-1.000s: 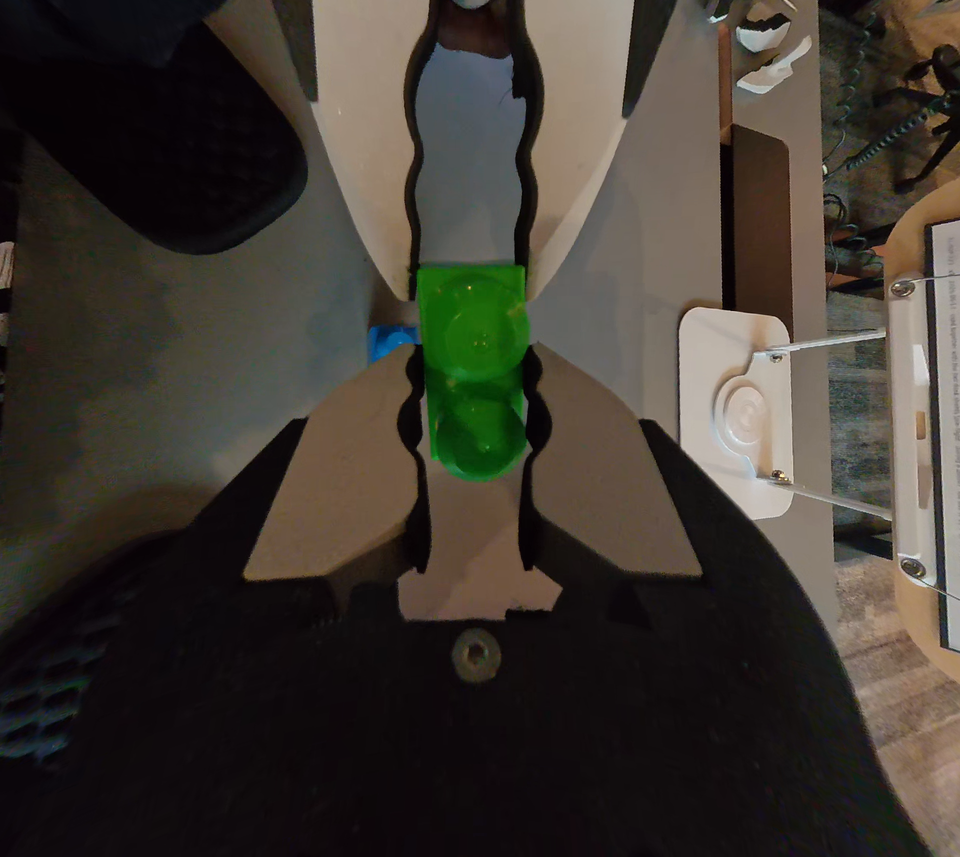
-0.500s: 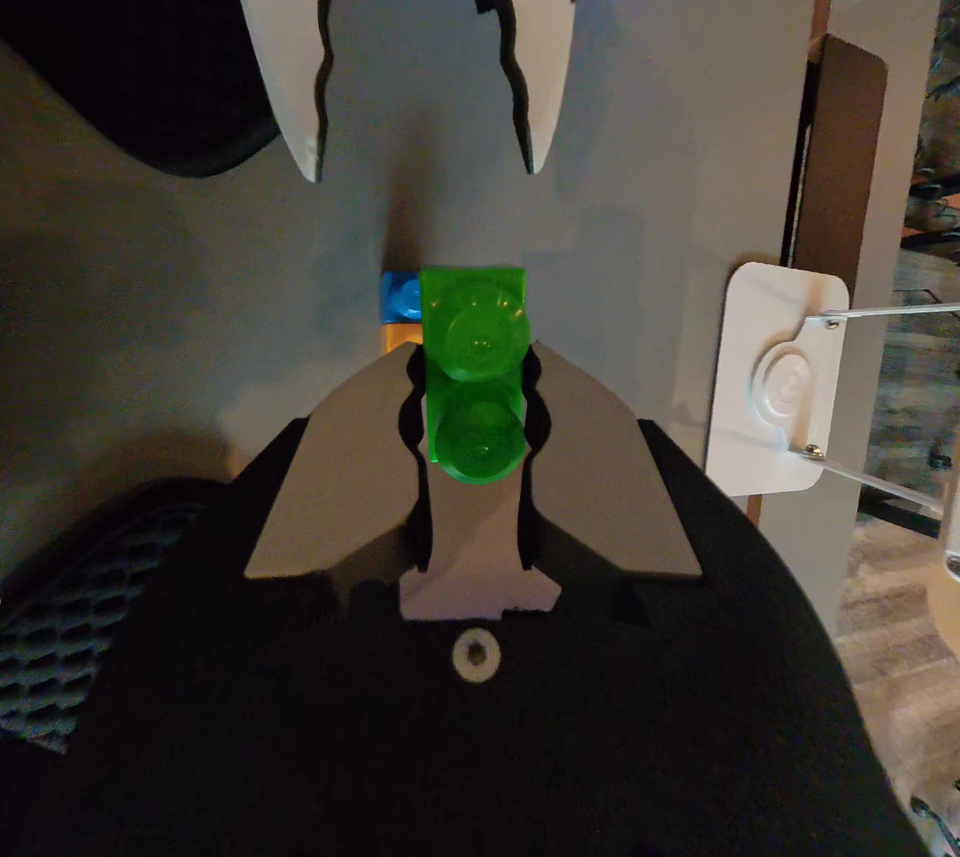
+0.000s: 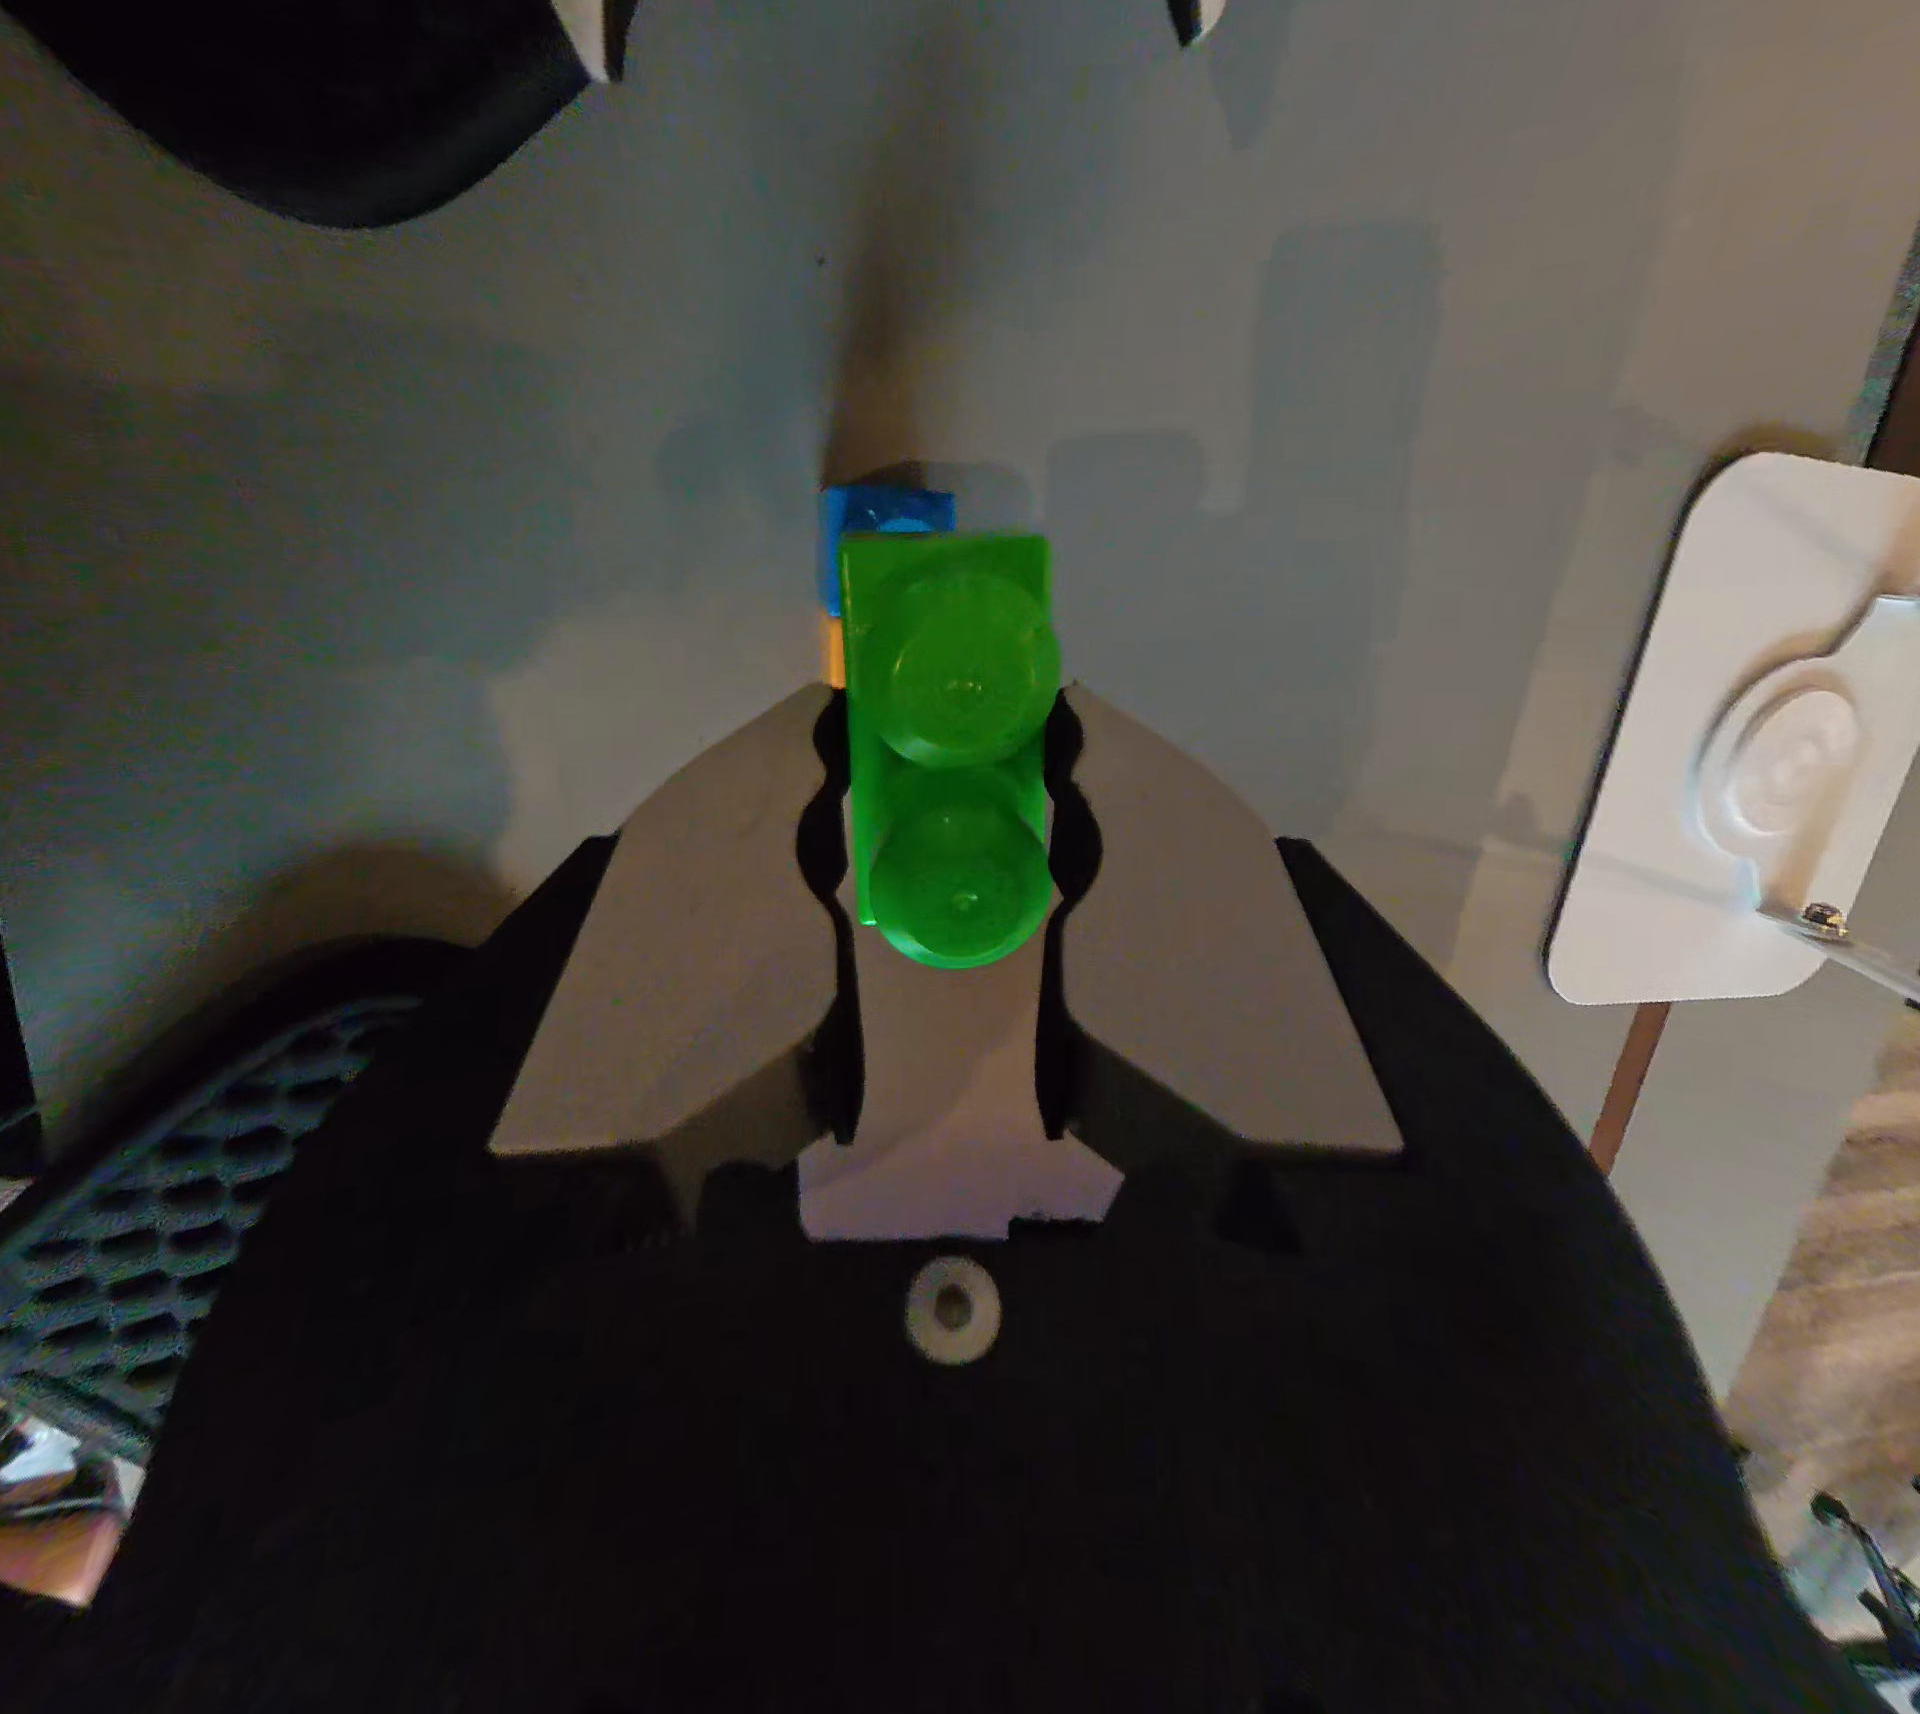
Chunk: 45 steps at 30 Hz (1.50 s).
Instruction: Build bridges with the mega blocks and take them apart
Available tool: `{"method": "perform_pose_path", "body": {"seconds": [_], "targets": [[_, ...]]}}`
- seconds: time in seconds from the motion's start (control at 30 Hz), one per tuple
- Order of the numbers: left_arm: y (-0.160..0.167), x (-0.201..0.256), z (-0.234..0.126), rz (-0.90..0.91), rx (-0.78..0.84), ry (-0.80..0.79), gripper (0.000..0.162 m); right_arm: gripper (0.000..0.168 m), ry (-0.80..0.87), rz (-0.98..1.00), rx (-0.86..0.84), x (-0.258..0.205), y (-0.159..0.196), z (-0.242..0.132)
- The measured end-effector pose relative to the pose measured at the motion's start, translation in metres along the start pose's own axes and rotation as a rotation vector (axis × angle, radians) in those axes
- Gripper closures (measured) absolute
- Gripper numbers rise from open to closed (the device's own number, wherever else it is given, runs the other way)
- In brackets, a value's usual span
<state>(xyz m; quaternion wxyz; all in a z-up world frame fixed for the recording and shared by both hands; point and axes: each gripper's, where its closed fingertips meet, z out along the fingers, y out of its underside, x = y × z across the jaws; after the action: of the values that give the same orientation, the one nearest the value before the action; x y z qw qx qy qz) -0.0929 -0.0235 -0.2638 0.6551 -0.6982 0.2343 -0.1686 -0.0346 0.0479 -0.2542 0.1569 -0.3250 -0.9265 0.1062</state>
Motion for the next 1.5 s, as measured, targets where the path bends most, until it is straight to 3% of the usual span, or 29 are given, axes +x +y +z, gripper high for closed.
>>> {"method": "perform_pose_path", "body": {"seconds": [0.37,0.83,1.5], "targets": [[0.001,0.0,-0.003,-0.006,0.003,0.01,0.076,0.133,-0.048,0.037,-0.117,-0.007,0.002,0.033],[0.002,0.0,-0.002,-0.017,-0.008,0.015,0.082,0.133,-0.115,0.063,-0.142,-0.013,0.012,0.058],[0.003,-0.001,-0.002,-0.042,-0.015,0.026,0.086,0.133,-0.146,0.019,-0.261,-0.015,0.016,0.066]]}}
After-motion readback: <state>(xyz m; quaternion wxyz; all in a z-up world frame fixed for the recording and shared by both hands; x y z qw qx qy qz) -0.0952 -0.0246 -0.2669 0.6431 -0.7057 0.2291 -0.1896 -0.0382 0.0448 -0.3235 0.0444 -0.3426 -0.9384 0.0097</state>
